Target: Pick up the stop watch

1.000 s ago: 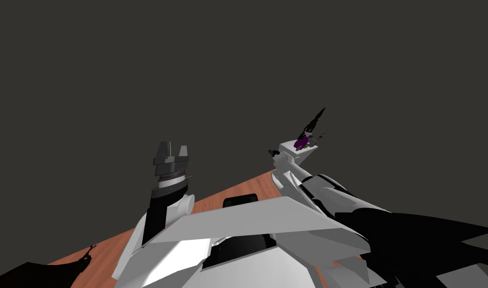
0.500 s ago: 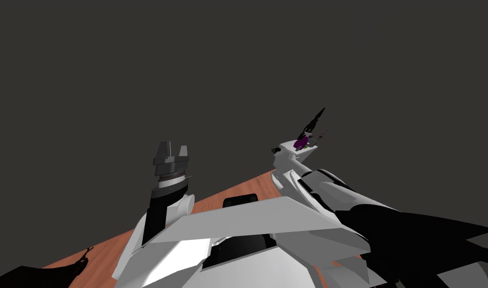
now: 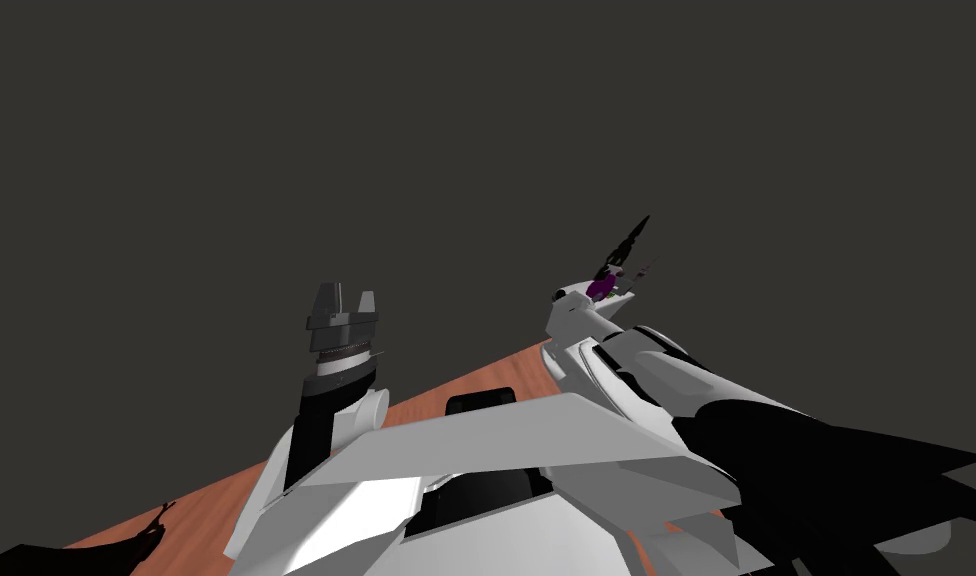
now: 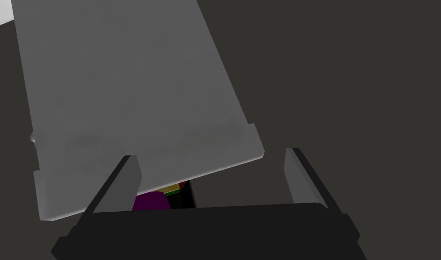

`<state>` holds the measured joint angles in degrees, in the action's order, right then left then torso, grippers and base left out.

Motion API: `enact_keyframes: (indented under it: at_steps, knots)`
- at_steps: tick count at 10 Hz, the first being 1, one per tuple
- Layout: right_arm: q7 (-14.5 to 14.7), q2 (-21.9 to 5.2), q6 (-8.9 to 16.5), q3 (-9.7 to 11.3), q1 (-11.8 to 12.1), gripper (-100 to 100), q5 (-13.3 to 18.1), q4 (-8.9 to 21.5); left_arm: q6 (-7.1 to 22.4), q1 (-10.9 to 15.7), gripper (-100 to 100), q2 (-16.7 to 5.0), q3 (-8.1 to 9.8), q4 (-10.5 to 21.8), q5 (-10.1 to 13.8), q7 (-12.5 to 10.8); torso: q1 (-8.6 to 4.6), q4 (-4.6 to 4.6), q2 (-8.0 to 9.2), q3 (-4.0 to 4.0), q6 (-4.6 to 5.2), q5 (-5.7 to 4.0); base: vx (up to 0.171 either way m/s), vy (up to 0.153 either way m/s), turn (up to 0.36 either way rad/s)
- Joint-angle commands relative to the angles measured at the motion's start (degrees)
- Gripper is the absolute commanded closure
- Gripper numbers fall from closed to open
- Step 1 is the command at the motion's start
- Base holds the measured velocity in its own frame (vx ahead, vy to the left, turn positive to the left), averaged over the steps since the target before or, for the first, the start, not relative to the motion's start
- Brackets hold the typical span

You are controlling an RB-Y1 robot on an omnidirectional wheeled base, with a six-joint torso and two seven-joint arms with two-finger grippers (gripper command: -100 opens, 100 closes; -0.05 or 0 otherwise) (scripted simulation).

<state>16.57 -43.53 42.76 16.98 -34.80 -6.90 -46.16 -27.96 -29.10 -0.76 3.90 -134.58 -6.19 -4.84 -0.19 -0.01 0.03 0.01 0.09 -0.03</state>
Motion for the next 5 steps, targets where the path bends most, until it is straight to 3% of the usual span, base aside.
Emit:
enact_keyframes:
  at_steps: [1, 2, 3, 4, 5]
  knots:
    - [0.2, -1.2, 2.9, 0.2, -2.1, -100, 0.5, 2.9, 0.0, 0.0, 0, 0.0, 0.00, 0.0, 0.0, 0.0, 0.00, 0.00, 0.00, 0.00, 0.00, 0.00, 0.031, -0.036, -0.015]
    - [0.2, -1.2, 3.3, 0.2, -2.1, -100, 0.5, 2.9, 0.0, 0.0, 0, 0.0, 0.00, 0.0, 0.0, 0.0, -0.03, 0.00, -0.03, -0.01, 0.00, 0.01, 0.027, -0.031, -0.008]
    - [0.6, -2.0, 4.7, 0.4, -4.3, -100, 0.8, 5.7, 0.0, 0.0, 0, 0.0, 0.00, 0.0, 0.0, 0.0, 0.00, -0.01, -0.02, -0.02, -0.02, 0.00, 0.029, -0.033, -0.009]
    - [0.6, -2.0, 5.3, 0.4, -4.3, -100, 0.8, 5.7, 0.0, 0.0, 0, 0.0, 0.00, 0.0, 0.0, 0.0, 0.00, 0.00, -0.04, -0.02, -0.01, 0.01, 0.025, -0.029, 0.000]
    - [1.0, -2.8, 7.2, 0.6, -6.3, -100, 1.1, 8.3, 0.0, 0.0, 0, 0.0, 0.00, 0.0, 0.0, 0.0, 0.01, 0.00, -0.01, -0.01, -0.01, 0.00, 0.028, -0.028, -0.012]
